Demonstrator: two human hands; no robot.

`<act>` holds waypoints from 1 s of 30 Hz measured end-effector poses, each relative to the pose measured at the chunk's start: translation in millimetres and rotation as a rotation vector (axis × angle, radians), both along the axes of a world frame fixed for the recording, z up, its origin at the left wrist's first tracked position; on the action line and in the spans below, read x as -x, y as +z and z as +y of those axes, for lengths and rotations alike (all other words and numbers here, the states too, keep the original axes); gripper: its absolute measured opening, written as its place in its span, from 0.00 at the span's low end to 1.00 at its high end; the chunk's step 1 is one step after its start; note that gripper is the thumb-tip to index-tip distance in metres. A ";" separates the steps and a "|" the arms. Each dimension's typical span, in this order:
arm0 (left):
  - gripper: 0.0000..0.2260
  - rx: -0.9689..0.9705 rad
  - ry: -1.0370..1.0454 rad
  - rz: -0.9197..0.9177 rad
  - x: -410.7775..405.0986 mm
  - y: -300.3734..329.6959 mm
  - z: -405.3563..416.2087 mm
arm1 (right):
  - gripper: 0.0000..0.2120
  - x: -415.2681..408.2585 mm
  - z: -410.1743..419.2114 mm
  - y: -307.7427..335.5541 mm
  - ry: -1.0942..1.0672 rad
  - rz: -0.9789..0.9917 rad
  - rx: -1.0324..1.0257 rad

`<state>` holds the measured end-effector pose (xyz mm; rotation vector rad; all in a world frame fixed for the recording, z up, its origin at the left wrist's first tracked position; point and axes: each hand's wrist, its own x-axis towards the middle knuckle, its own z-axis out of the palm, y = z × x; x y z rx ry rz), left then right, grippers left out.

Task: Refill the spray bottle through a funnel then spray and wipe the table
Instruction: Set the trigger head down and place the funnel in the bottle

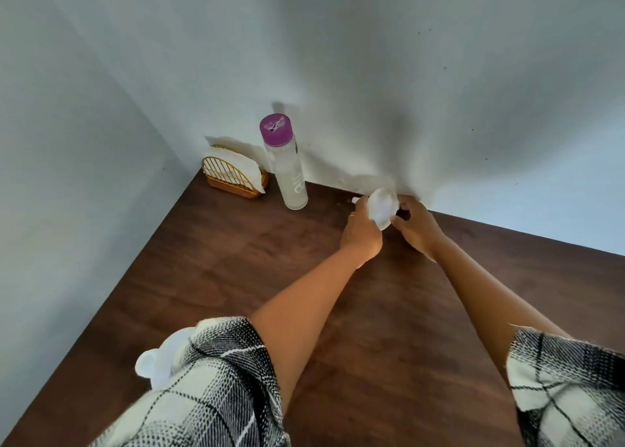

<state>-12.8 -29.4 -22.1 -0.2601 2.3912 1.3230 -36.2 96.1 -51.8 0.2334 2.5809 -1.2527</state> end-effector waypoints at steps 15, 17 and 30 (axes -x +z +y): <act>0.18 -0.294 0.049 -0.149 -89.4 95.3 -101.1 | 0.13 -82.3 -74.4 93.9 0.005 0.297 0.138; 0.16 -0.268 0.025 -0.092 -112.6 116.6 -127.6 | 0.11 -99.1 -94.8 114.2 0.031 0.287 0.238; 0.18 -0.032 0.348 0.391 -242.1 104.6 -254.8 | 0.07 -181.7 -213.6 178.6 0.255 0.207 0.363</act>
